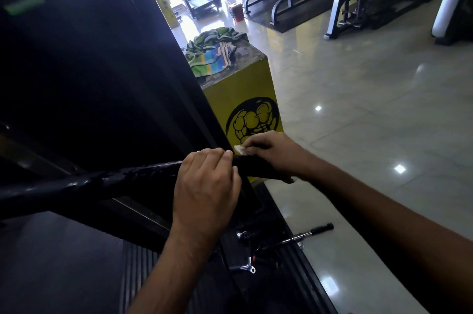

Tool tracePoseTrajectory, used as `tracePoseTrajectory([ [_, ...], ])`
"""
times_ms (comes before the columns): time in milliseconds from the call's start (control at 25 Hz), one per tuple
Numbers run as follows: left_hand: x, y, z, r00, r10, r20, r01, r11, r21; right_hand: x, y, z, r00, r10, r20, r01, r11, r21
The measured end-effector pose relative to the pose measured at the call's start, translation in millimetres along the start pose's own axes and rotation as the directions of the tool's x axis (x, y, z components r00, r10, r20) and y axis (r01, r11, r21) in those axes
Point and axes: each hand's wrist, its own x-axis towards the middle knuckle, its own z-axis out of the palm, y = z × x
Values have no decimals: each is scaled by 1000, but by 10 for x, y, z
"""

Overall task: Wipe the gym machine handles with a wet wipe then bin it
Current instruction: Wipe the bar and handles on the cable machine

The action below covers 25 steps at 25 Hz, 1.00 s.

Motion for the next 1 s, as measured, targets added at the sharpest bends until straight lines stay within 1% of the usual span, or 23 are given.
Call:
tracePoseTrajectory([
  [40, -10, 8, -1, 1000, -3, 6, 3, 1000, 6, 32, 9, -52, 997, 48, 54, -48, 999, -6],
  [160, -1, 47, 22, 999, -25, 22, 24, 1000, 9, 90, 19, -164, 979, 100, 178, -83, 991, -100],
  [200, 1, 68, 28, 999, -32, 20, 32, 999, 9, 98, 40, -191, 966, 148, 212, -122, 984, -131],
  [240, -4, 92, 30, 999, -32, 15, 32, 999, 12, 89, 56, -213, 952, 201, 230, -176, 976, -125],
  [280, -12, 114, 24, 1000, -26, 14, 25, 1000, 14, 75, 75, -218, 947, 233, 223, -219, 972, -83],
  [320, -7, 128, 16, 1000, -16, 16, 16, 1000, 17, 59, 82, -211, 959, 219, 180, -217, 976, -35],
  [360, 8, 133, 4, 1000, -11, 22, 10, 1000, 20, 35, 73, -196, 978, 175, 114, -173, 985, -24],
  [400, 25, 136, -3, 999, -11, 34, 10, 1000, 22, 5, 67, -175, 989, 135, 52, -132, 989, -61],
  [440, 38, 141, -9, 999, -18, 46, 17, 1000, 22, -22, 71, -155, 992, 123, 7, -122, 986, -115],
  [480, 44, 150, -18, 998, -30, 54, 29, 999, 17, -47, 93, -143, 988, 153, -36, -157, 975, -155],
  [520, 43, 162, -27, 997, -42, 61, 42, 999, 10, -83, 130, -132, 975, 199, -102, -213, 965, -156],
  [560, 38, 172, -34, 997, -49, 67, 49, 999, 6, -135, 152, -106, 956, 223, -190, -248, 961, -120],
  [600, 39, 178, -39, 996, -48, 71, 48, 999, 5, -202, 155, -62, 936, 203, -287, -235, 969, -81],
  [640, 52, 179, -36, 996, -46, 71, 46, 999, 2, -276, 144, -2, 916, 140, -375, -178, 981, -70],
  [680, 68, 172, -34, 996, -51, 74, 52, 999, -5, -357, 138, 86, 888, 71, -454, -119, 990, -79],
  [720, 81, 166, -32, 995, -60, 76, 62, 998, -18, -442, 152, 190, 847, 33, -531, -84, 994, -72],
  [760, 91, 164, -35, 994, -75, 79, 78, 996, -34, -514, 194, 285, 791, 46, -611, -86, 996, -36],
  [800, 101, 167, -34, 993, -88, 82, 92, 995, -42, -571, 260, 380, 732, 101, -673, -110, 993, 29],
  [840, 107, 169, -30, 992, -92, 85, 96, 994, -42, -601, 324, 480, 683, 185, -706, -140, 983, 123],
  [880, 105, 166, -18, 992, -91, 91, 95, 995, -38, -605, 376, 583, 644, 292, -707, -146, 954, 261],
  [920, 104, 162, -4, 991, -89, 100, 92, 995, -34, -587, 411, 686, 611, 424, -669, -117, 883, 454],
  [960, 101, 158, 9, 990, -88, 111, 92, 995, -33, -558, 414, 768, 587, 560, -584, -44, 743, 668],
  [1000, 102, 153, 23, 989, -88, 121, 93, 995, -31, -515, 396, 821, 574, 676, -462, 51, 534, 844],
])
